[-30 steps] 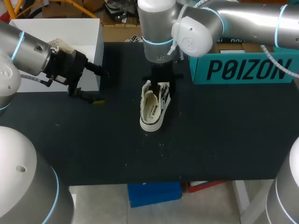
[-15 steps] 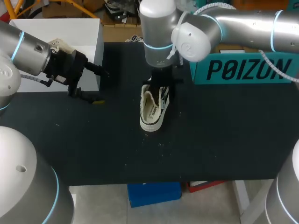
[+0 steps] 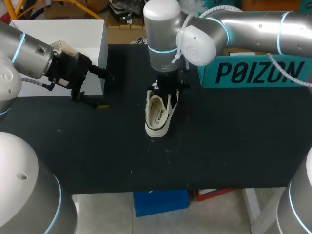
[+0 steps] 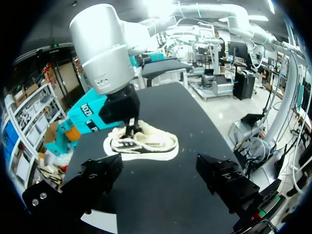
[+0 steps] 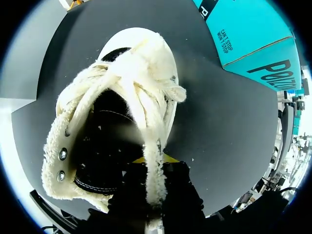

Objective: Take the shoe out of the shoebox, open the shoe tongue, remove and reinsert the insole, then place the shoe into the shoebox

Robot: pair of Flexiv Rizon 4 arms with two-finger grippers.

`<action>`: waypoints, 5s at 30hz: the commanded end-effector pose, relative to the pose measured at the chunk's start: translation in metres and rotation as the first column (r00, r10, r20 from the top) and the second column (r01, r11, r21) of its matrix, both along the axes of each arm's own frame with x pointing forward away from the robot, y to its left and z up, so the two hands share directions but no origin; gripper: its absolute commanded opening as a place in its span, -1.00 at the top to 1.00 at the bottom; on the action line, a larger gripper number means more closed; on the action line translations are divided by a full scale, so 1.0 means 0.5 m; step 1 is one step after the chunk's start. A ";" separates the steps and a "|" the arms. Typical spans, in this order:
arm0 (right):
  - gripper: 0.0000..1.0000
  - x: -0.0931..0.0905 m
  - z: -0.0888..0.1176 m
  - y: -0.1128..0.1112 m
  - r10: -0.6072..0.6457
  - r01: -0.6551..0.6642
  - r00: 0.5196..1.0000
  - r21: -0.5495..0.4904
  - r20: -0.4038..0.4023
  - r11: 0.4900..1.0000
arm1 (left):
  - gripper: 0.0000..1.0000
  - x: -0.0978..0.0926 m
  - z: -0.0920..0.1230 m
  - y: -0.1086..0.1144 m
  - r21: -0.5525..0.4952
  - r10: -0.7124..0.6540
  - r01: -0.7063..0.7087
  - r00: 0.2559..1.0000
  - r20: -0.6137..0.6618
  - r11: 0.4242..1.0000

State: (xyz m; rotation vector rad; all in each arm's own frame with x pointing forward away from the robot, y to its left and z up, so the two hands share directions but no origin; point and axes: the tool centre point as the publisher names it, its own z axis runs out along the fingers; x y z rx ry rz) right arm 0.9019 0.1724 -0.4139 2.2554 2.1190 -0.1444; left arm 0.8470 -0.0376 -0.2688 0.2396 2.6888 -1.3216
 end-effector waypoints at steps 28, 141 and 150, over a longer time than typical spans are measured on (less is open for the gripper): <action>1.00 0.034 0.165 -0.022 0.068 -0.067 0.996 -0.011 0.059 0.998 | -1.00 -0.001 -0.002 -0.001 0.002 0.002 -0.002 1.000 0.003 1.000; 1.00 0.397 0.458 -0.617 0.992 -0.985 0.043 -0.173 -0.122 0.021 | -1.00 -0.001 -0.002 -0.001 0.002 0.002 -0.002 1.000 0.003 1.000; 1.00 0.467 0.442 -0.665 0.991 -0.988 0.016 -0.153 -0.135 -0.005 | -1.00 -0.001 -0.002 -0.001 0.002 0.002 -0.002 1.000 0.003 1.000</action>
